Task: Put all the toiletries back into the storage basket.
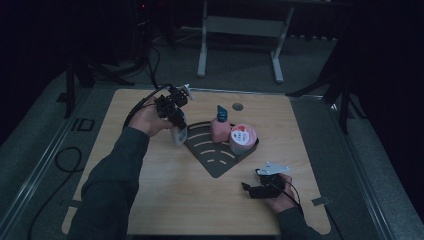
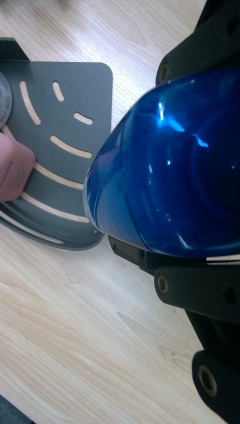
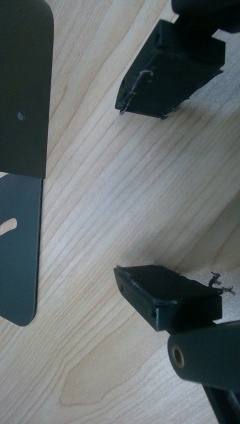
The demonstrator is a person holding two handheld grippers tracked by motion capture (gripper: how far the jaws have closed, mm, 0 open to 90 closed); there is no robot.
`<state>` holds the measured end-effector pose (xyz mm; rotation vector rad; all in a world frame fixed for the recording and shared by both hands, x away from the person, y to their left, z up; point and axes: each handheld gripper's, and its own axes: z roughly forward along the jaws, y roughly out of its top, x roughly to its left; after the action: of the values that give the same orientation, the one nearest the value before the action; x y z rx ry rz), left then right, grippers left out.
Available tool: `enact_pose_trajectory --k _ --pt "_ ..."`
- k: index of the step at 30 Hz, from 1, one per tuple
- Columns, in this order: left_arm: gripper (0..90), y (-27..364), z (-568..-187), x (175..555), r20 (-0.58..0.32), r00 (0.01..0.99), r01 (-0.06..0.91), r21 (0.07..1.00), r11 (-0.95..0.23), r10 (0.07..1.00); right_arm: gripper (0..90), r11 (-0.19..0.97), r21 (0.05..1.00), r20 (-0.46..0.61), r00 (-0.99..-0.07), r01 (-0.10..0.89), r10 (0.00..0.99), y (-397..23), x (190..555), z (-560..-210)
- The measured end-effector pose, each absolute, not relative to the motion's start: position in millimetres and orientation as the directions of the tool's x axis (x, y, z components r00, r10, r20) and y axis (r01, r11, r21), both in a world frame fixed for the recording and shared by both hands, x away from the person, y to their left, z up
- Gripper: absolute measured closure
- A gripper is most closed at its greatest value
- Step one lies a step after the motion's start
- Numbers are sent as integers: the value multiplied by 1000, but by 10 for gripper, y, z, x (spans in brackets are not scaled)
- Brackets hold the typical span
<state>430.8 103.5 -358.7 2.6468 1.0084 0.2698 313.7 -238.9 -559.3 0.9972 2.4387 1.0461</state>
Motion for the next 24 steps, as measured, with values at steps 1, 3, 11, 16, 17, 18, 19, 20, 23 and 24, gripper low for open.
enact_pose_trajectory --k 1,3,11,16,17,18,19,20,23,24 --pt "534 1027 -3579 4316 69 740 615 335 -714 669 205 492 726 -6 -712 480 703 -2389 3137 -5593" --pt "534 1007 -3564 4325 70 741 613 336 -715 668 205 492 726 -6 -712 480 703 -2389 3137 -5593" --pt "534 933 -3552 4355 64 743 609 349 -713 666 205 492 727 -6 -711 480 703 -2388 3137 -5593" --pt "534 878 -3586 4392 54 744 610 351 -710 666 205 491 726 -6 -711 481 704 -2387 3137 -5593" --pt "535 874 -3590 4401 55 745 609 352 -711 665 205 492 726 -6 -711 480 703 -2388 3137 -5593" --pt "534 868 -3593 4410 52 745 610 352 -710 665 205 492 726 -6 -711 480 703 -2388 3137 -5593" --pt "535 861 -3600 4420 50 744 610 356 -708 666 205 492 726 -6 -711 480 703 -2388 3137 -5593" --pt "534 856 -3601 4428 50 744 611 354 -708 667 205 492 726 -6 -711 480 703 -2388 3137 -5593" --pt "534 837 -3613 4449 55 746 606 358 -711 664 205 492 726 -6 -711 480 703 -2388 3137 -5593" --pt "534 831 -3616 4454 58 746 603 362 -711 663 205 492 727 -6 -711 480 703 -2388 3138 -5593"
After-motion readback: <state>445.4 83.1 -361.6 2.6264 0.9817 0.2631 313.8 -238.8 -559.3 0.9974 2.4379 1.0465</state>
